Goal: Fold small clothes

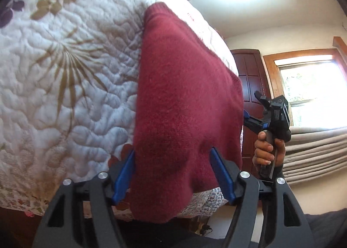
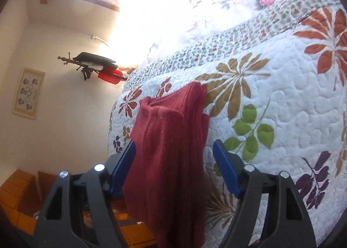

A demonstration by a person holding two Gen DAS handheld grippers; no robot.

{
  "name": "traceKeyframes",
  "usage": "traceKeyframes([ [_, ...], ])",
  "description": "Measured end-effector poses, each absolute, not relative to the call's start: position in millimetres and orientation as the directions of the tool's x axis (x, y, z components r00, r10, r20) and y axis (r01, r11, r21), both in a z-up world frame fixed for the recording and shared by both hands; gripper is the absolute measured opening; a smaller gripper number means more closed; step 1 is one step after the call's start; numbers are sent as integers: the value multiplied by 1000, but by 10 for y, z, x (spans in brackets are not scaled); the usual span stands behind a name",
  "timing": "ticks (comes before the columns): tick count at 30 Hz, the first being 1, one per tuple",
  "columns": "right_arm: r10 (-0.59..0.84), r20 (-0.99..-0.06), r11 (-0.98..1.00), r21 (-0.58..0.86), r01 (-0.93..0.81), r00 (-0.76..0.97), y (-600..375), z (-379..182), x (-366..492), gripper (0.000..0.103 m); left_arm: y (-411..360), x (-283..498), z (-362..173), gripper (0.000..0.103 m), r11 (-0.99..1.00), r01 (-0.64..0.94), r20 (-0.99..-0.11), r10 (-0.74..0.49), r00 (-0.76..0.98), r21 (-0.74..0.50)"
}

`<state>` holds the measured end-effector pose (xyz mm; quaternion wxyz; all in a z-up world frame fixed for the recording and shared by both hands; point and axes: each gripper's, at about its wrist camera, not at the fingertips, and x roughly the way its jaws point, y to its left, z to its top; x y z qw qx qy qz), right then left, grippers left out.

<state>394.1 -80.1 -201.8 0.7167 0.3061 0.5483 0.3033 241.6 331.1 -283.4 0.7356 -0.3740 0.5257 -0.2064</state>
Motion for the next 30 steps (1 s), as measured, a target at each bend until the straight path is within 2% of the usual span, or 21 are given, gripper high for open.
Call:
traceKeyframes([
  [3,767,-616,641,753,-149,181,-672,-1998,3927,63,3542,2376,-2689,70,604,-95,-580,-693,429,-792],
  [5,750,-646,662,734,-155,143,-510,-2110,4018,51,3684,2382,-2663,70,591,-88,-562,-695,448,-802],
  [6,729,-671,685,711,-163,136,-467,-2171,4058,19,3695,2387,-2649,70,594,-84,-563,-695,447,-800],
  [7,700,-698,714,677,-177,153,-435,-2175,4112,8,3686,2347,-2626,70,598,-81,-566,-695,443,-797],
  [11,674,-696,735,664,-136,247,-536,-2185,4232,7,3748,2366,-2595,70,604,-68,-566,-694,445,-794],
  [13,629,-749,775,623,-106,208,-510,-2410,4296,7,3623,2352,-2586,70,600,-79,-568,-696,440,-796],
  [15,628,-759,777,623,-90,170,-506,-2559,4282,8,3615,2359,-2596,70,596,-72,-563,-702,437,-799],
  [17,649,-738,759,645,-90,185,-568,-2472,4218,16,3572,2433,-2514,70,599,-33,-548,-707,447,-800],
  [19,660,-718,748,656,-101,221,-651,-2279,4102,36,3540,2548,-2404,70,591,8,-520,-717,464,-807],
  [22,684,-685,728,665,-170,252,-667,-1909,3790,36,3451,2820,-2319,71,585,72,-492,-737,464,-808],
  [24,721,-660,692,684,-228,209,-546,-1798,3532,36,3379,3049,-2374,71,559,93,-472,-768,433,-824],
  [26,725,-671,685,678,-266,155,-382,-1850,3319,34,3285,3291,-2496,71,568,87,-497,-775,392,-818],
  [29,649,-755,746,606,-275,96,-239,-2177,3192,20,3096,3609,-2750,69,586,71,-542,-784,303,-807],
  [30,606,-789,780,565,-269,100,-247,-2294,3202,0,3021,3678,-2827,69,595,69,-558,-783,276,-801],
])
